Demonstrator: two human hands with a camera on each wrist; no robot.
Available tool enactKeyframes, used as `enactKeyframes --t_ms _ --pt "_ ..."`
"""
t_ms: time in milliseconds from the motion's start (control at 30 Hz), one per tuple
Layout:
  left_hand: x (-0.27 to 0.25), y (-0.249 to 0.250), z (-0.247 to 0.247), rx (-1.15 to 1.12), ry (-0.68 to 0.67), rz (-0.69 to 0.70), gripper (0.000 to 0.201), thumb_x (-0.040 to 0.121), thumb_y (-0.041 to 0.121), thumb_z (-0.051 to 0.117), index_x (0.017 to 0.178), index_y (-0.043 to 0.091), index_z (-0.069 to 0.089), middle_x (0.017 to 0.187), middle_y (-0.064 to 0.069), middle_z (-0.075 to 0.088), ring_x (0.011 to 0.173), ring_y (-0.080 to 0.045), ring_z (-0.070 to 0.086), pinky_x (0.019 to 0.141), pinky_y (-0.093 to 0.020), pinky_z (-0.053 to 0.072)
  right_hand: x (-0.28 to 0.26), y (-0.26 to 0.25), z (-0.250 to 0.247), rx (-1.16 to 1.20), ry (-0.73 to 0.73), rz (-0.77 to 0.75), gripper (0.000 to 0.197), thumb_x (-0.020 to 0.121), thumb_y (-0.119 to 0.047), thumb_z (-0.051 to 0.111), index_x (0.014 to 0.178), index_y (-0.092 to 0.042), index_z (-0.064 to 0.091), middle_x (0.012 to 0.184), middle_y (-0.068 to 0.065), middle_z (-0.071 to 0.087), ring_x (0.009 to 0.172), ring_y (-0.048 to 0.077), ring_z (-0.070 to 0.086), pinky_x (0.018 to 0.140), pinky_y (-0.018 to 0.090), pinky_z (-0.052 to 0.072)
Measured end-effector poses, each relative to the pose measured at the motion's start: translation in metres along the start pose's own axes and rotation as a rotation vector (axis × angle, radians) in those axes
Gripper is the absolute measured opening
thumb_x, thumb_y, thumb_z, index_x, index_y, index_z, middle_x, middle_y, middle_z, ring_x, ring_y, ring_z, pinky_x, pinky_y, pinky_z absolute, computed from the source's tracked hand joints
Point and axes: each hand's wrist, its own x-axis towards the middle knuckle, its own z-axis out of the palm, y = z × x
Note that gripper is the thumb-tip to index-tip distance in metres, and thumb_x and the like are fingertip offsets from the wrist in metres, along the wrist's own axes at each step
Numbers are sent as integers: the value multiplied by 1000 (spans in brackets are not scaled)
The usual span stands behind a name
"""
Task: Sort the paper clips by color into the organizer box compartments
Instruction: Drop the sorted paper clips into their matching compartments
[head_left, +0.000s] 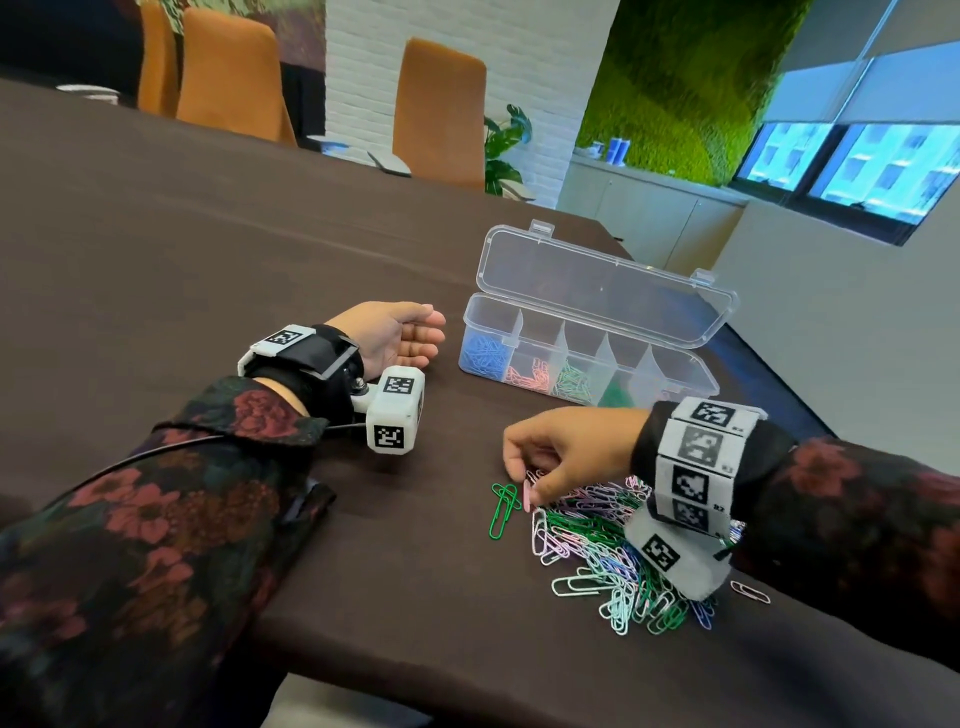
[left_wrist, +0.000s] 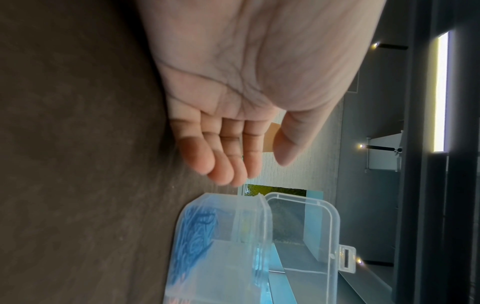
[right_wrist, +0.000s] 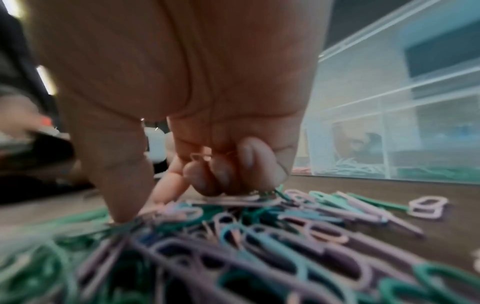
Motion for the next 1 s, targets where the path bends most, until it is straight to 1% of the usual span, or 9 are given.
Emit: enactKeyframes --t_ms 167,267,400,500,733,767,833,900,1000 --pt "0 0 1 0 3 -3 20 98 24 45 92 12 59 77 -3 59 59 -11 56 49 -18 50 -1 -2 -2 -51 -1 18 24 85 -10 67 71 -23 53 44 -17 46 44 -1 41 50 8 33" --pt "-1 1 1 2 0 -5 20 98 25 45 92 12 60 78 -3 59 59 -11 57 50 -18 50 -5 1 -6 -7 57 -15 24 84 -10 68 77 -27 53 51 -10 40 45 1 37 51 10 31" --pt "-2 0 1 -4 6 -7 20 98 24 46 92 12 60 77 -3 59 58 -11 57 49 -17 50 -6 -2 -1 9 61 -53 19 80 -17 74 87 -24 58 53 -10 38 47 4 35 52 14 30" --pt "-2 0 1 -3 11 -7 20 98 24 46 92 12 60 77 -3 59 58 -11 57 49 -18 50 -4 -9 8 -74 53 -36 19 78 -24 76 81 -19 58 51 -10 41 47 4 39 50 16 30" --pt "-3 0 2 -10 9 -9 20 98 24 46 92 11 60 76 -2 60 57 -10 57 50 -18 50 -5 -4 2 -68 57 -13 27 82 -16 71 66 -21 51 54 -8 44 48 3 40 52 14 33" --pt "-3 0 2 -11 8 -9 20 98 24 46 93 11 60 76 -2 60 56 -10 57 50 -18 50 -7 -1 -1 -8 73 -14 28 82 -15 71 65 -21 50 57 -9 46 51 2 41 57 16 36" --pt "-2 0 1 -14 3 -8 20 98 24 46 93 11 60 76 -2 60 56 -10 57 50 -18 50 -11 4 -9 229 135 -27 27 79 -15 72 64 -20 50 65 0 52 63 10 49 65 27 44" --pt "-2 0 1 -16 2 -9 20 98 24 46 93 11 60 76 -2 60 56 -10 57 49 -18 50 -16 8 -18 549 251 -44 22 79 -9 67 68 -16 49 70 9 51 56 10 51 54 22 41" --pt "-2 1 0 -17 3 -6 20 98 24 46 93 11 60 77 -3 60 56 -10 58 49 -18 50 -17 13 -38 1032 491 -8 17 85 7 49 86 -10 52 64 4 50 43 6 43 39 15 32"
